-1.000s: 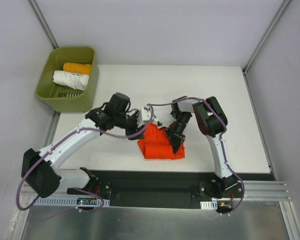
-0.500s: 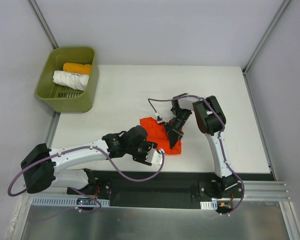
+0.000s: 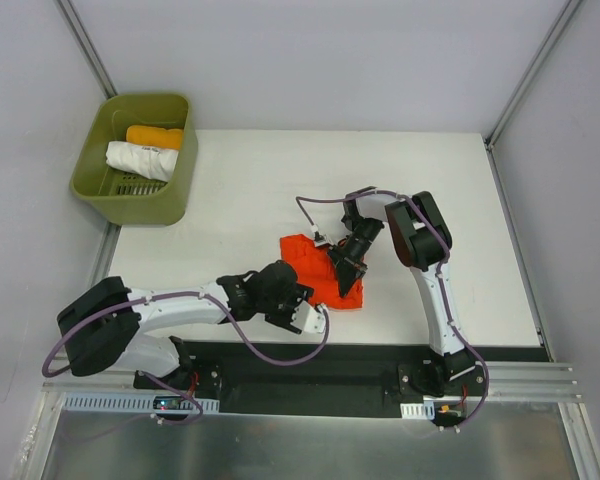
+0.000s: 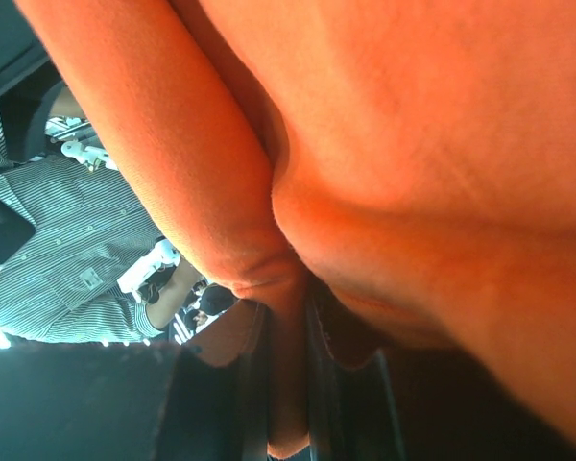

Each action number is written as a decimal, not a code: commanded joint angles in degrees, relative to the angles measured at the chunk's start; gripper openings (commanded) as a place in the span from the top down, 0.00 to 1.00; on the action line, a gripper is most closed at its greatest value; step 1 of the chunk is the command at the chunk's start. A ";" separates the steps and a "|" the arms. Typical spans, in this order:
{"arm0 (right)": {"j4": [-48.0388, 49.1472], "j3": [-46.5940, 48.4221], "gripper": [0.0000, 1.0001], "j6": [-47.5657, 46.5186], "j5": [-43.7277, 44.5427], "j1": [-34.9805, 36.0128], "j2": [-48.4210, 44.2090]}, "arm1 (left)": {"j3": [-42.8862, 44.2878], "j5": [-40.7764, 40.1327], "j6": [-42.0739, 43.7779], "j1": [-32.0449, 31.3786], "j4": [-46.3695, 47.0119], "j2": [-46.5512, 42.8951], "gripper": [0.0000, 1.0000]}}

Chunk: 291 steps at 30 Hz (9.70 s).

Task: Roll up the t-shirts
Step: Roll the T-shirt to the center of the board, then pick up the T-shirt from the center of the board.

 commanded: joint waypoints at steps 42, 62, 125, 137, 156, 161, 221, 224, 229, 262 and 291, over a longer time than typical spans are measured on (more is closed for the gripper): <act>52.90 -42.93 0.04 -0.69 17.42 -6.61 -79.80 | 27.64 42.62 -17.19 21.73 -26.63 21.48 1.00; 77.16 -59.47 0.04 -18.38 20.75 11.24 -67.86 | 29.48 51.59 -23.09 27.98 -26.45 26.05 1.00; 5.71 -7.63 0.96 -6.96 8.72 -1.32 -10.46 | 18.95 16.35 -19.94 19.21 -19.69 -4.25 0.52; 2.11 -2.96 0.97 -3.35 6.17 -3.52 -5.62 | 15.69 7.03 -9.55 2.15 -9.59 3.28 0.34; -1.50 -0.05 0.95 -3.70 5.46 -4.49 -2.46 | 16.82 3.33 -5.68 0.91 -5.26 20.17 0.59; 0.87 -1.99 0.25 -5.37 3.00 -7.47 -7.01 | 20.07 13.25 -8.14 4.32 -15.35 19.64 0.82; 66.95 -65.97 0.04 -7.41 23.47 11.77 -81.74 | 44.87 47.01 -17.46 16.29 -35.15 38.54 0.69; 71.97 -67.20 0.04 -2.47 26.64 11.77 -80.95 | 44.43 47.54 -17.81 16.55 -34.98 38.54 0.68; 73.39 -68.43 0.04 -1.07 25.85 12.21 -78.93 | 43.90 49.83 -18.51 17.61 -34.89 38.71 0.68; 5.54 -19.49 0.85 -24.36 -2.01 -3.70 -22.33 | 28.26 17.43 -22.23 20.19 -25.58 0.23 0.17; -2.90 -7.44 0.85 -14.95 -4.38 -5.63 -7.73 | 20.78 -4.40 -12.45 -3.93 7.03 22.01 0.15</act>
